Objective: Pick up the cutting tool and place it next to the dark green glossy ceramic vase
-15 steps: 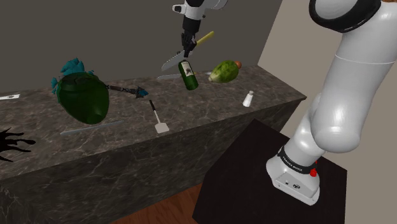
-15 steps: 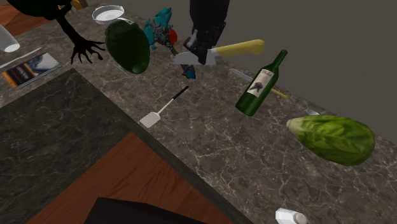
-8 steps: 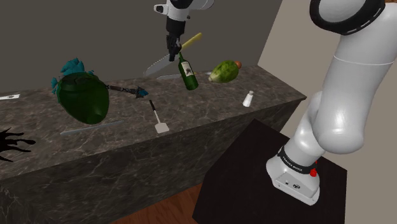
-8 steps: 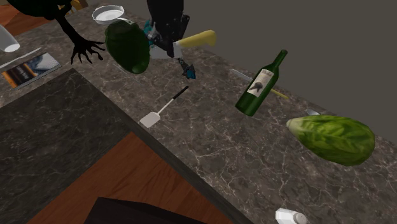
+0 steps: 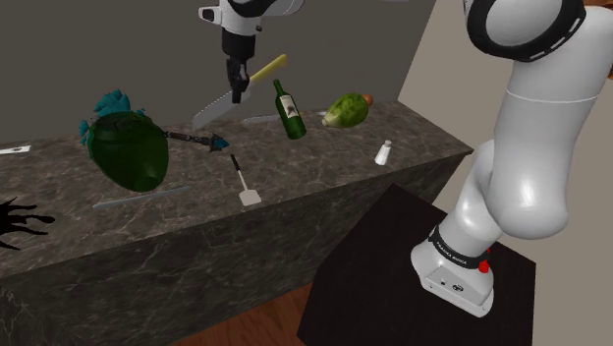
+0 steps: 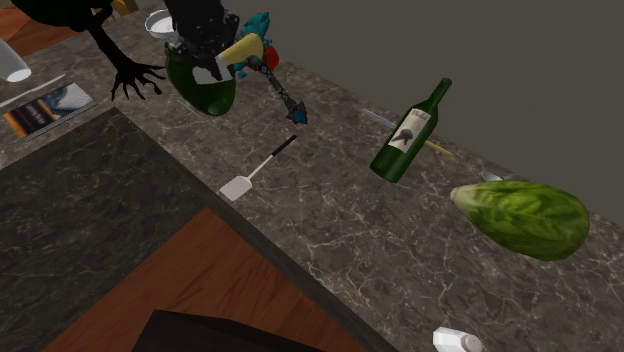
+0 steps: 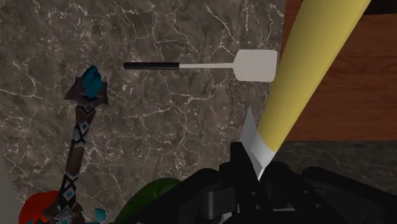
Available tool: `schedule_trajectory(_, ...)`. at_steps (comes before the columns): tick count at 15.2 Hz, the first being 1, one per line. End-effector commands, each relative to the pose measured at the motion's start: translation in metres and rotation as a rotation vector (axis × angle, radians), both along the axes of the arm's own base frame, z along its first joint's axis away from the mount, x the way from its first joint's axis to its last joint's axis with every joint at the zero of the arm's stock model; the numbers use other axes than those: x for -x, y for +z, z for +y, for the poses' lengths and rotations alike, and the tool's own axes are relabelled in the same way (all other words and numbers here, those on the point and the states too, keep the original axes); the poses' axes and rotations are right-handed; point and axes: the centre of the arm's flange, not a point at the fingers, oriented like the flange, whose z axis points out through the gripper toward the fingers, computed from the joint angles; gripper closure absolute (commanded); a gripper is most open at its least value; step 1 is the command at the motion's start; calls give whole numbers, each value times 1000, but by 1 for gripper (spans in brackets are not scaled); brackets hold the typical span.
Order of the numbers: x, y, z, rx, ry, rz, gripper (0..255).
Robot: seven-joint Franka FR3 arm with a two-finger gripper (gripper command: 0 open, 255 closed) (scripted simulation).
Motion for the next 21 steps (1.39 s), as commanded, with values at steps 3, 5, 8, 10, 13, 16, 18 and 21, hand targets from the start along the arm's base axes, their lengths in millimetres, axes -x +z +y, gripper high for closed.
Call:
schedule_trajectory(3,-2,1,52,0,-2,0,255)
schedule_trajectory(5,-3,1,79,0,-2,0,255)
schedule_trajectory(8,-4,1,118,0,-2,0,255)
schedule_trajectory(10,-5,1,145,0,-2,0,255)
schedule_trajectory(13,-6,1,184,0,-2,0,255)
schedule_trajectory(16,-6,-15,184,0,-2,0,255)
schedule_trajectory(18,-6,-26,184,0,-2,0,255)
schedule_trajectory(21,-6,-42,184,0,-2,0,255)
